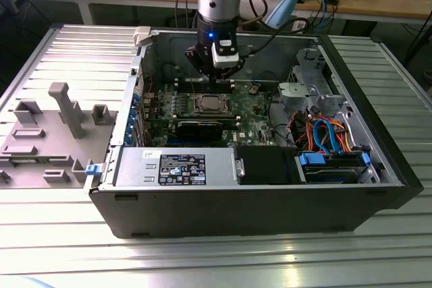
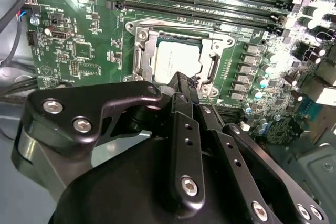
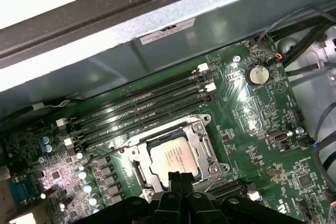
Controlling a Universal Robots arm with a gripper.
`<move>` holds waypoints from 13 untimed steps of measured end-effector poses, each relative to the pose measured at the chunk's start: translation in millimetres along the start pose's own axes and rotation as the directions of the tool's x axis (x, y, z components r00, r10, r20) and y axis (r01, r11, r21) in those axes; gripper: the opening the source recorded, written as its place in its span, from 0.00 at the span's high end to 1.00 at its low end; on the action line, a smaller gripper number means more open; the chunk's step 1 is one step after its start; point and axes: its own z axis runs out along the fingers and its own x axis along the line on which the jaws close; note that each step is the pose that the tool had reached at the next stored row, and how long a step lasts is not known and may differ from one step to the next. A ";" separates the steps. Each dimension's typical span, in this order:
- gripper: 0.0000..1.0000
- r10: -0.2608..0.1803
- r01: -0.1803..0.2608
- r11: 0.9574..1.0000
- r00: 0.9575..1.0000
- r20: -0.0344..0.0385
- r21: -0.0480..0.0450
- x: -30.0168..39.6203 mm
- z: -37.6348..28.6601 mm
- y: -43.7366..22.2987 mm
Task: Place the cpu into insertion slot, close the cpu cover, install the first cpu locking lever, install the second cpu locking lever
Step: 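Install the first cpu locking lever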
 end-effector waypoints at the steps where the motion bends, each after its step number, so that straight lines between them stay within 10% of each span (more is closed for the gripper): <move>1: 0.89 -0.007 0.007 1.000 1.000 0.000 -0.002 0.1 -0.1 0.2; 5: 0.89 -0.078 0.078 0.997 0.997 -0.001 -0.002 0.2 -0.2 0.2; 13: 0.89 -0.212 0.212 0.977 0.977 0.002 -0.005 1.3 0.0 -0.2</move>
